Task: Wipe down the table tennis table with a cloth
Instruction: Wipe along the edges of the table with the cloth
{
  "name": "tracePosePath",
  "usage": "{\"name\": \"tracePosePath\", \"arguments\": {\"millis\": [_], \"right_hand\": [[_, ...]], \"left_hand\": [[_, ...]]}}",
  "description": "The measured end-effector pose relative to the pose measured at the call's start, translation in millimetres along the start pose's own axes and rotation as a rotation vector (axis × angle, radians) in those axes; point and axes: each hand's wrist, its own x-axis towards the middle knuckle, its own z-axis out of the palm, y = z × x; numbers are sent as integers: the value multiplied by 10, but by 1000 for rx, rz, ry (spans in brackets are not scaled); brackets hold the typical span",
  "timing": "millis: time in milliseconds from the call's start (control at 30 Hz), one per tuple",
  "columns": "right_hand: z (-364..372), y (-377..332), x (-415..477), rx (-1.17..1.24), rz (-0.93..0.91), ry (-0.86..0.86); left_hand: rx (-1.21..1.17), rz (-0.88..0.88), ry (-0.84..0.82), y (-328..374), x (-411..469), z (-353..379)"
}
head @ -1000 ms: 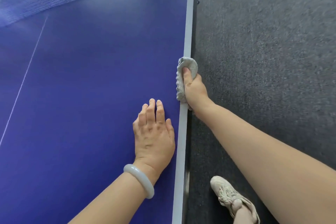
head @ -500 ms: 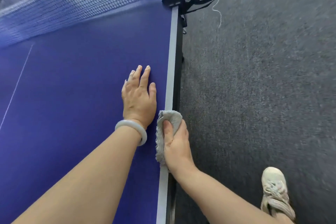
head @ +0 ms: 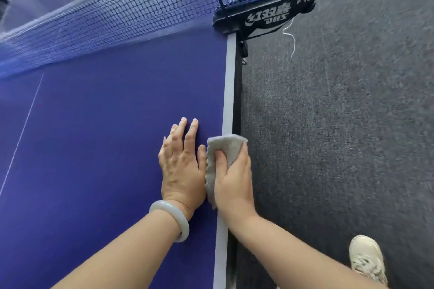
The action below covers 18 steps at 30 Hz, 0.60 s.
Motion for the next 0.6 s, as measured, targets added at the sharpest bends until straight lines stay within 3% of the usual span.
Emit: {"name": "tracePosePath", "arguments": {"millis": [233, 467, 600], "right_hand": [[38, -722, 1466, 14, 36, 56], [14, -478, 1079, -85, -54, 52], [18, -883, 1682, -73, -22, 75]], "left_hand": [[13, -13, -26, 26, 4, -14], [15, -10, -41, 27, 5, -33], [3, -15, -33, 32, 7, -23]]}}
